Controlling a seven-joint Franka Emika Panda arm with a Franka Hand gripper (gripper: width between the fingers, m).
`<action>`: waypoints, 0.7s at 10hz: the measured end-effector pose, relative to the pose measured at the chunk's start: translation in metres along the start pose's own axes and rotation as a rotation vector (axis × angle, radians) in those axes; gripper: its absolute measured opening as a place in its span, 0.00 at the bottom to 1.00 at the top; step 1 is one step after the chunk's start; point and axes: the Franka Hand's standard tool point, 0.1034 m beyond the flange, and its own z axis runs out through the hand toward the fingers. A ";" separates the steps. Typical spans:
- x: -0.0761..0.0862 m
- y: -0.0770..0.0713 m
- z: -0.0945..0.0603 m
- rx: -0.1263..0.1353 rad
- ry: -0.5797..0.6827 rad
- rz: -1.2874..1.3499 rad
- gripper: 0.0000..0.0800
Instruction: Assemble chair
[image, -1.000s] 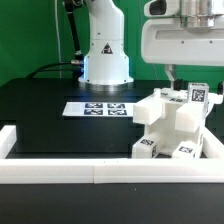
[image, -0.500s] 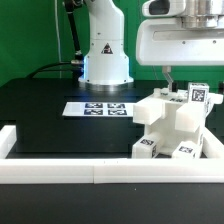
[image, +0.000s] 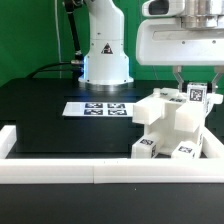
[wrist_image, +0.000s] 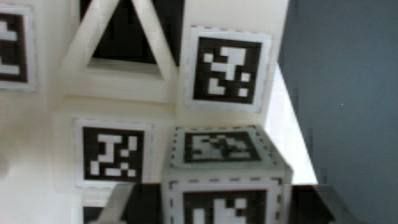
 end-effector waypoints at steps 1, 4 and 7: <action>0.000 0.000 0.000 0.000 0.000 0.002 0.36; 0.000 0.000 0.000 0.004 -0.002 0.216 0.36; 0.000 -0.001 0.000 0.004 -0.002 0.407 0.36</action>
Offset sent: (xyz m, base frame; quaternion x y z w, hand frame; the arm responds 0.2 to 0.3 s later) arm 0.0000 0.0000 0.0000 0.0000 0.0000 0.1296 0.9916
